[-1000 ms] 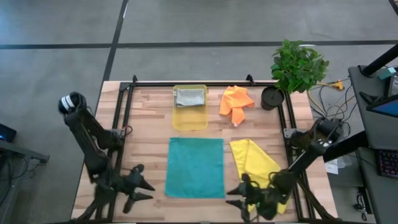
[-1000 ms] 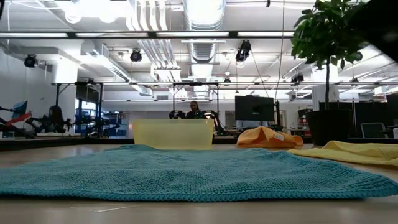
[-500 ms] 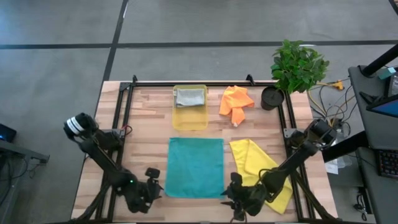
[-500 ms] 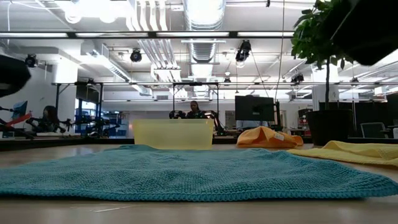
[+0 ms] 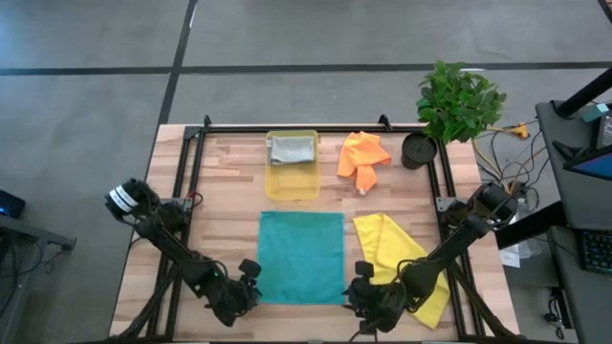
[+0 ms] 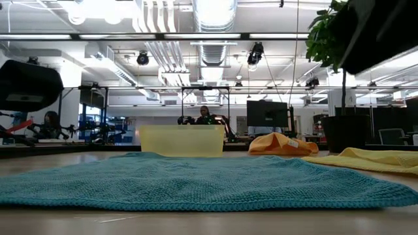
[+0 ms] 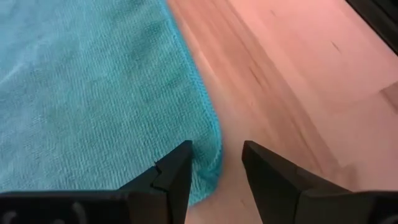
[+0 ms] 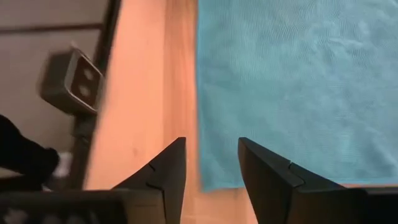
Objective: Fold microfiber towels
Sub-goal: Fold the light blue microfiber cloth
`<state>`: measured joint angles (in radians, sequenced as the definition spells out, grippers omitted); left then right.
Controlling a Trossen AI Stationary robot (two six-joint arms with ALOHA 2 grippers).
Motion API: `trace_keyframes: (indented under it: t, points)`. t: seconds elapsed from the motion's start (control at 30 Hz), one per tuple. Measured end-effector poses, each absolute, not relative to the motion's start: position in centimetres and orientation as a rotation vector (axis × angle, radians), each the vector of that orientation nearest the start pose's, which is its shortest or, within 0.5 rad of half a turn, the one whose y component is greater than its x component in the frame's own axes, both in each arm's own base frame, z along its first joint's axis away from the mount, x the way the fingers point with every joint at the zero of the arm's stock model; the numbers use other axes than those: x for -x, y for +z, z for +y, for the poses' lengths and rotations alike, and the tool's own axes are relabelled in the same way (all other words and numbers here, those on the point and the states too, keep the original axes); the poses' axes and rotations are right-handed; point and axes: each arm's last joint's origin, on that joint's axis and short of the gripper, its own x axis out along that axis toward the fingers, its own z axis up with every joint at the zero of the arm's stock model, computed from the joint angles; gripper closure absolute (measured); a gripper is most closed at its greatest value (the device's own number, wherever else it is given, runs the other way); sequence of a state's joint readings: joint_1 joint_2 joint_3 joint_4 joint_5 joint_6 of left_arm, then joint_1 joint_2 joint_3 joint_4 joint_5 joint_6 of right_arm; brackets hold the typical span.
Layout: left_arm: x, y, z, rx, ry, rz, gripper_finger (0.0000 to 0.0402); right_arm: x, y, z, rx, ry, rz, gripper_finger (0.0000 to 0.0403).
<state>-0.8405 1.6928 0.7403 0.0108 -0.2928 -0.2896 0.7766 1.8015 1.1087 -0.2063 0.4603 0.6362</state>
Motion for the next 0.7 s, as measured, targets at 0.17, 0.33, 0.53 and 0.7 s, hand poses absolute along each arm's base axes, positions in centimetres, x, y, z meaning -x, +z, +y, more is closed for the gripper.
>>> trace_keyframes:
  t: [0.17, 0.33, 0.53, 0.7]
  points:
    - [-21.0, 11.8, -21.5, -0.213, -0.385, 0.884, 0.0278, -26.8, 16.7, 24.1, 0.029, 0.146, 0.844, 0.0250]
    - [-21.2, 11.8, -21.5, -0.198, -0.399, 0.893, 0.0337, -27.2, 16.5, 23.6, 0.111, 0.217, 0.861, 0.0241]
    - [-21.2, 11.8, -21.4, -0.194, -0.397, 0.892, 0.0395, -28.4, 16.0, 22.9, 0.170, 0.306, 0.860, 0.0245]
    - [-21.2, 11.7, -21.4, -0.196, -0.394, 0.895, 0.0390, -29.2, 14.7, 23.0, 0.182, 0.368, 0.896, 0.0251]
